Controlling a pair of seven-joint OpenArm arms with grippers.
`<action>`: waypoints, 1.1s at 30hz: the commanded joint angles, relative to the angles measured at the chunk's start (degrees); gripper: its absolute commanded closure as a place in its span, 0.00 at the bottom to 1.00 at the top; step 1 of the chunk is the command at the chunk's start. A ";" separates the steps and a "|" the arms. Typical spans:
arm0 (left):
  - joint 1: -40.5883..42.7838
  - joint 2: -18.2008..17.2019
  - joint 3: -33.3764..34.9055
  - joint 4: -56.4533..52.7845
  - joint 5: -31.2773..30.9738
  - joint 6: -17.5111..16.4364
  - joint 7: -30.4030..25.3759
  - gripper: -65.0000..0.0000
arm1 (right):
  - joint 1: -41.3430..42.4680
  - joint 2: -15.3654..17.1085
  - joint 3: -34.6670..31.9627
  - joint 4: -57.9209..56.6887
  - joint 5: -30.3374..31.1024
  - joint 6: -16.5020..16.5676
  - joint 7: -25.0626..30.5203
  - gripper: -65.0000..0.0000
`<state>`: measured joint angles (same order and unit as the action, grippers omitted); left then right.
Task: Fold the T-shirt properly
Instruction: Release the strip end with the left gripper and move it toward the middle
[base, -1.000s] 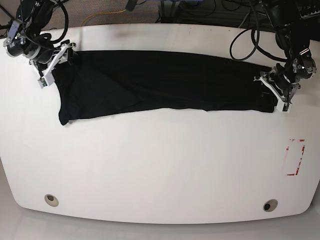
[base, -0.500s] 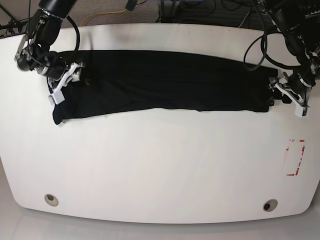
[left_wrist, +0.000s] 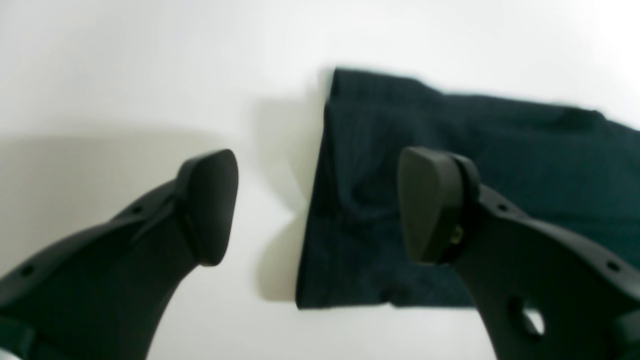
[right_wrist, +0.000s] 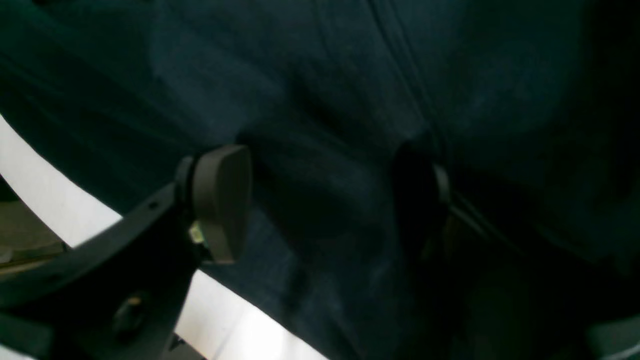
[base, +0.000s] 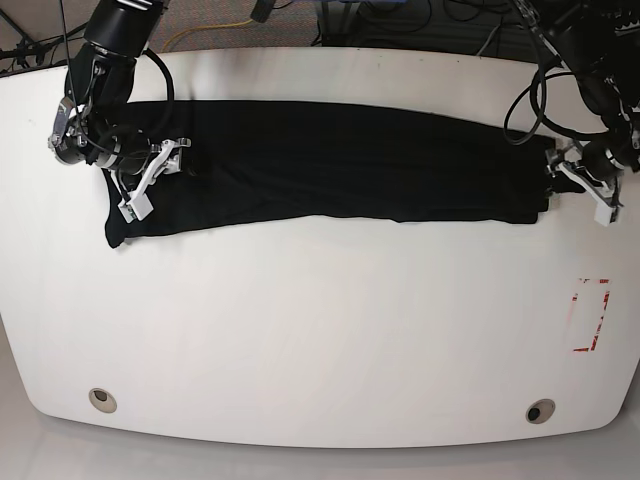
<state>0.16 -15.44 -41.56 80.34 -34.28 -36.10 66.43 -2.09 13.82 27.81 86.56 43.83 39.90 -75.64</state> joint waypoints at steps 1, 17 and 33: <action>-0.91 -0.78 2.22 -2.14 -1.10 -0.52 -1.25 0.28 | 0.64 0.72 0.27 0.86 0.61 0.10 0.34 0.36; -0.91 -0.51 6.70 -10.93 -1.28 -0.52 -1.16 1.00 | 0.81 0.64 0.27 0.86 0.08 0.10 0.43 0.48; 4.98 2.12 1.78 17.82 -13.15 -3.42 10.53 1.00 | 0.99 0.72 0.10 -4.94 0.08 0.10 3.68 0.85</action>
<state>5.45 -14.37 -39.59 93.45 -44.82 -39.46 75.33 -1.93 13.67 27.81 81.93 43.62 39.90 -72.42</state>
